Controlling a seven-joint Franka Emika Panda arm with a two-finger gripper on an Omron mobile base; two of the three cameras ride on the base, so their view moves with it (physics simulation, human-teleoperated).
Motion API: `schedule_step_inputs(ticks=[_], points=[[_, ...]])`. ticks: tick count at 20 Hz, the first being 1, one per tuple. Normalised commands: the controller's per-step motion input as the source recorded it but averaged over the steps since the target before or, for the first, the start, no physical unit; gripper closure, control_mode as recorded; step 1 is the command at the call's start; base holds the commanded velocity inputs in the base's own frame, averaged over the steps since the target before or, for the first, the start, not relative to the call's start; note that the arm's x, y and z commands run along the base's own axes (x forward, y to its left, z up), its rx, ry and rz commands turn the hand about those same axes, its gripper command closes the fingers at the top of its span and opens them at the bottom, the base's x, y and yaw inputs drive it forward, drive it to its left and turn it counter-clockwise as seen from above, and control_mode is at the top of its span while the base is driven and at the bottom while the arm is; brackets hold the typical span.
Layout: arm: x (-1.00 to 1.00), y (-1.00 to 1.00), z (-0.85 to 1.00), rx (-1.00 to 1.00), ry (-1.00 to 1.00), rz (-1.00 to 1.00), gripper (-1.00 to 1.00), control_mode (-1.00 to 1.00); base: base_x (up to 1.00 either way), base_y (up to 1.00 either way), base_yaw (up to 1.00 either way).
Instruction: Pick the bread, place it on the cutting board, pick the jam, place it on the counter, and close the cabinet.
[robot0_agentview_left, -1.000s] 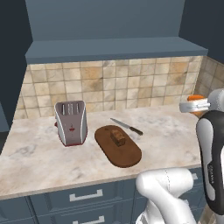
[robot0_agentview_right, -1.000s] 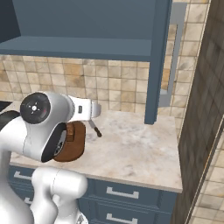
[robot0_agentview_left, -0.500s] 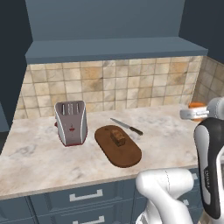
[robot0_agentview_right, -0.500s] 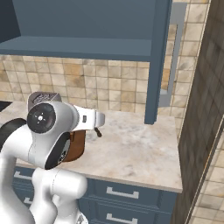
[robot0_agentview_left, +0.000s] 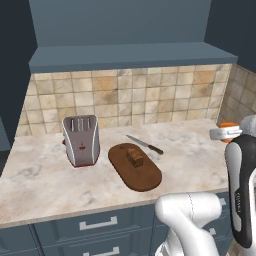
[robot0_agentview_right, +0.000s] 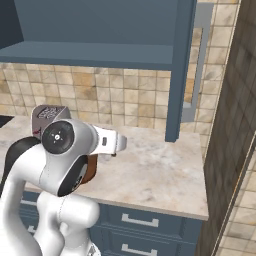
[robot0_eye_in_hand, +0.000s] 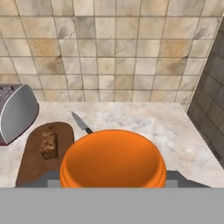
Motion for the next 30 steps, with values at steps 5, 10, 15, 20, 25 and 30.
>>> schedule_step_inputs(ticks=[5, 10, 15, 20, 25, 30], points=[[0.05, -0.11, -0.33, 0.00, 0.00, 0.00, 1.00, -1.00, 0.00, 0.00, 0.00], [0.18, -0.10, -0.37, 0.00, 0.00, 0.00, 1.00, -1.00, 0.00, 0.00, 0.00], [0.29, -0.07, -0.39, 0.00, 0.00, 0.00, 1.00, -1.00, 0.00, 0.00, 0.00], [0.37, -0.10, -0.38, 0.00, 0.00, 0.00, 1.00, -1.00, 0.00, 0.00, 0.00], [0.34, -0.11, -0.38, 0.00, 0.00, 0.00, 1.00, -1.00, 0.00, 0.00, 0.00], [0.32, -0.13, -0.37, 0.00, 0.00, 0.00, 1.00, -1.00, 0.00, 0.00, 0.00]])
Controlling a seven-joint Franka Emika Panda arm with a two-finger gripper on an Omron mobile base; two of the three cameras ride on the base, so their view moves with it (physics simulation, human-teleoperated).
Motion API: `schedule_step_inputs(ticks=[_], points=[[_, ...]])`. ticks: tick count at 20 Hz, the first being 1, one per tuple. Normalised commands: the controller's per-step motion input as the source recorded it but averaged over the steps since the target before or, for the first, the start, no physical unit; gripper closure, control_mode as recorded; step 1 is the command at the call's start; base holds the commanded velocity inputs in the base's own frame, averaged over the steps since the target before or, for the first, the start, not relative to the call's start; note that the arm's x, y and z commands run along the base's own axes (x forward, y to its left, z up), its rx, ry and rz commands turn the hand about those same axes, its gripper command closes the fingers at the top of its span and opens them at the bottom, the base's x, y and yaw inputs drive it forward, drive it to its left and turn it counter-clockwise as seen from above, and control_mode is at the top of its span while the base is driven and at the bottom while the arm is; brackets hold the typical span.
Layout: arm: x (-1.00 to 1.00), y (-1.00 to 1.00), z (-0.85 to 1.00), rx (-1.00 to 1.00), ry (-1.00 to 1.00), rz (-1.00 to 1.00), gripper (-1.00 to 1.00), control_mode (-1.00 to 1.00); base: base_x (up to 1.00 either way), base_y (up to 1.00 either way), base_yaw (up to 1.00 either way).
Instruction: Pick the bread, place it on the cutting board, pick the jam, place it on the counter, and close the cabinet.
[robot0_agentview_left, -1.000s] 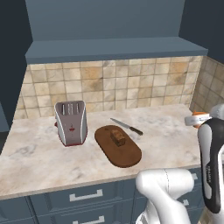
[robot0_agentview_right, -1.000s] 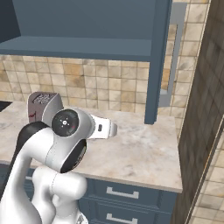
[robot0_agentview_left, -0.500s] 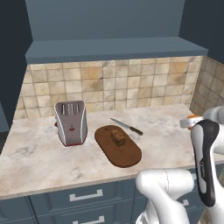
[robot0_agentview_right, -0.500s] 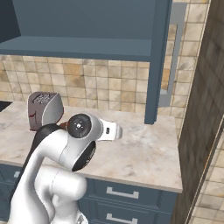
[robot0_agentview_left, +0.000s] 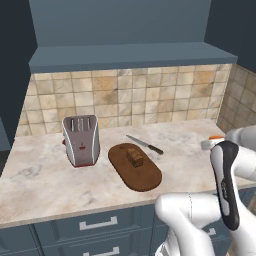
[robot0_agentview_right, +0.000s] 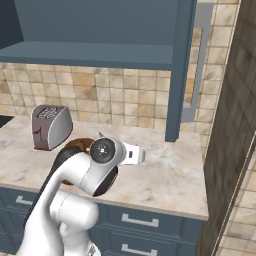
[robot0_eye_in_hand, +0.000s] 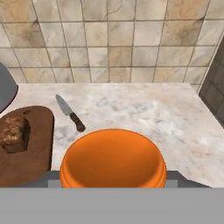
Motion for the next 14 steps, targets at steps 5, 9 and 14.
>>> schedule_step_inputs(ticks=[5, 9, 14], points=[[0.29, -0.09, -0.34, 0.00, 0.00, 0.00, 1.00, -1.00, 0.00, 0.00, 0.00], [0.28, -0.09, -0.32, 0.00, 0.00, 0.00, 1.00, -1.00, 0.00, 0.00, 0.00], [0.25, -0.07, -0.30, 0.00, 0.00, 0.00, 1.00, -1.00, 0.00, 0.00, 0.00]])
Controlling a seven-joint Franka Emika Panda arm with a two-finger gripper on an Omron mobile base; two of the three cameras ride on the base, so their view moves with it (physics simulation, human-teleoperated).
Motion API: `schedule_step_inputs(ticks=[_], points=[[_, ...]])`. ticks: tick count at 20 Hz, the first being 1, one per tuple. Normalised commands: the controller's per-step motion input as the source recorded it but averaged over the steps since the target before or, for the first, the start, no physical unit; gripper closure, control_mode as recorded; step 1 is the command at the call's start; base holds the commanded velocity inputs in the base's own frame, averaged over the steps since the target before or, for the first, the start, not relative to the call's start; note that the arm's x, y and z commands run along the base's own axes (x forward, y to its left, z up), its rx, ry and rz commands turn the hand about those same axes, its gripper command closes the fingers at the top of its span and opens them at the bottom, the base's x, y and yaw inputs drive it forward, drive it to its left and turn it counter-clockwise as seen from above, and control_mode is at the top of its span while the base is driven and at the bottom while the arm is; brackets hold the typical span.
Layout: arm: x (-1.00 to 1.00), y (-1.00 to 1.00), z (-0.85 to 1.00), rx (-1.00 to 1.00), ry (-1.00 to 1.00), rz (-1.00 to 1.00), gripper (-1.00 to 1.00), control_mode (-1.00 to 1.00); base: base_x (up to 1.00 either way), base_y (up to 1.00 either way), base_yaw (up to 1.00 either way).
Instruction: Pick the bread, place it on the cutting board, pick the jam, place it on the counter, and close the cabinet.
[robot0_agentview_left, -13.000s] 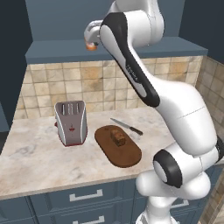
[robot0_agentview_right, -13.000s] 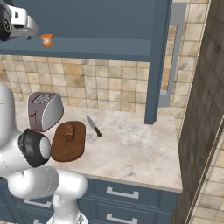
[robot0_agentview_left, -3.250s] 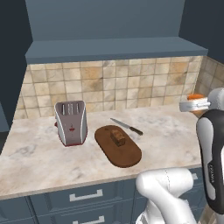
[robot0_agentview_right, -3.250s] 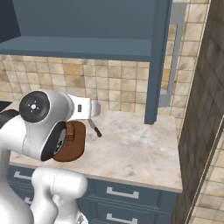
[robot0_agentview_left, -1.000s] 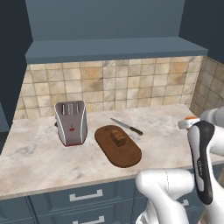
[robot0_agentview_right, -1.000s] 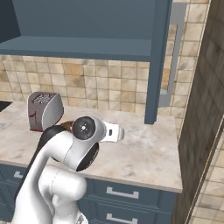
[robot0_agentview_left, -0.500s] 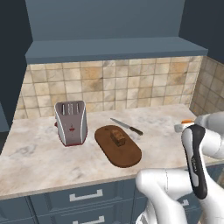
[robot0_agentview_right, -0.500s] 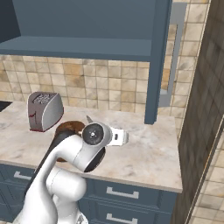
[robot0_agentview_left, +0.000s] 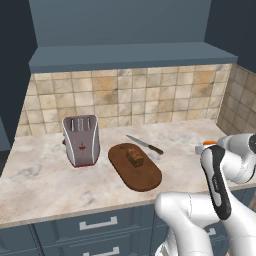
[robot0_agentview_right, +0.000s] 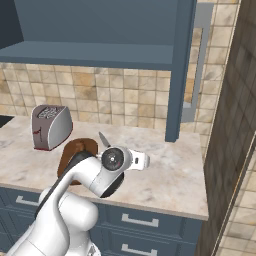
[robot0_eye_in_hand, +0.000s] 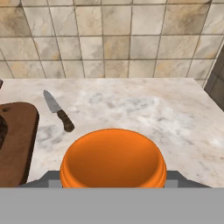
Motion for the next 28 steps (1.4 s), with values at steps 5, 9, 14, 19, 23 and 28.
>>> schedule_step_inputs(ticks=[5, 9, 14, 19, 23, 28], points=[[0.16, -0.09, -0.29, 0.00, 0.00, 0.00, 1.00, -1.00, 0.00, 0.00, 0.00], [0.11, -0.09, -0.27, 0.00, 0.00, 0.00, 1.00, -1.00, 0.00, 0.00, 0.00], [0.10, -0.05, -0.24, 0.00, 0.00, 0.00, 1.00, -1.00, 0.00, 0.00, 0.00], [0.09, -0.02, -0.25, 0.00, 0.00, 0.00, 1.00, -1.00, 0.00, 0.00, 0.00], [0.08, -0.02, -0.23, 0.00, 0.00, 0.00, 1.00, -1.00, 0.00, 0.00, 0.00], [0.05, 0.00, -0.29, 0.00, 0.00, 0.00, 1.00, -1.00, 0.00, 0.00, 0.00]])
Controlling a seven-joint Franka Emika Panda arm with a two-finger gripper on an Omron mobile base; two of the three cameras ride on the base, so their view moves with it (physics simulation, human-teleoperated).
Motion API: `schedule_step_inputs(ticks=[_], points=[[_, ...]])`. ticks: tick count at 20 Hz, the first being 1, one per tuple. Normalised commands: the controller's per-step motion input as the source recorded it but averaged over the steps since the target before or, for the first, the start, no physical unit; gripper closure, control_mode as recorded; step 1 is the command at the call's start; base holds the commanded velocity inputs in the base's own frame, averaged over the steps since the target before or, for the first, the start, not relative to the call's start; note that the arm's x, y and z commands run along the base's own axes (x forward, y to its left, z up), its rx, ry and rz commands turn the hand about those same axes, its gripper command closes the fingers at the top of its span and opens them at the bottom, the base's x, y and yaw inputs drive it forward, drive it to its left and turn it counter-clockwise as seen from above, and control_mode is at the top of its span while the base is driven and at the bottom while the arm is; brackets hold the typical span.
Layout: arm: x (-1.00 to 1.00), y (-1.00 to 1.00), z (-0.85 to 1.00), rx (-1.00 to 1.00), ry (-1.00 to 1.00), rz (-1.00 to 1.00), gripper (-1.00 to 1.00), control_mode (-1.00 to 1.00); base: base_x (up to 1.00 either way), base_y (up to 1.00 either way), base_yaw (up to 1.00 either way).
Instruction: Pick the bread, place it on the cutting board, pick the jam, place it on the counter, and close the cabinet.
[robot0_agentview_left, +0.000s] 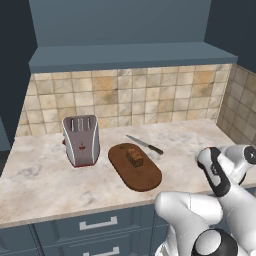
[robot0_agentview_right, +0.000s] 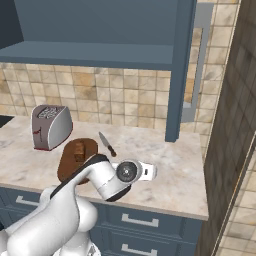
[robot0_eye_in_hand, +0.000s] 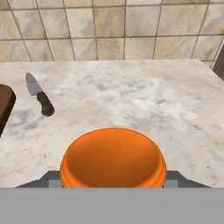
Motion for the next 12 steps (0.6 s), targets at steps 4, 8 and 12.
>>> schedule_step_inputs(ticks=[4, 8, 12], points=[[0.06, 0.00, -0.31, 0.00, 0.00, 0.00, 1.00, -1.00, 0.00, 0.00, 0.00], [0.06, 0.00, -0.31, 0.00, 0.00, 0.00, 1.00, -1.00, 0.00, 0.00, 0.00], [0.05, 0.00, -0.31, 0.00, 0.00, 0.00, 1.00, -1.00, 0.00, 0.00, 0.00]])
